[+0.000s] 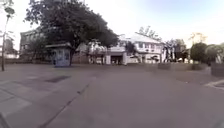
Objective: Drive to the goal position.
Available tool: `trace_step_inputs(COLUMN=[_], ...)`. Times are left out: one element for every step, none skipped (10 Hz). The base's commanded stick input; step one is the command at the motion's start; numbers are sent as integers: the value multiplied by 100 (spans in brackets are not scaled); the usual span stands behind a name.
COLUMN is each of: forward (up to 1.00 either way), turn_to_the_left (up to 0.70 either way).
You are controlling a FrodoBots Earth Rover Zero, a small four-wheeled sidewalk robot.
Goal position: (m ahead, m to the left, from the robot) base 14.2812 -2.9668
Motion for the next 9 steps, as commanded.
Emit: trace_step_inputs(forward=[85, 85, 85, 85, 85, 85, 85, 85, 20], turn_to_the_left=[0, 0, 0, 0, 0, 0, 0, 0, 0])
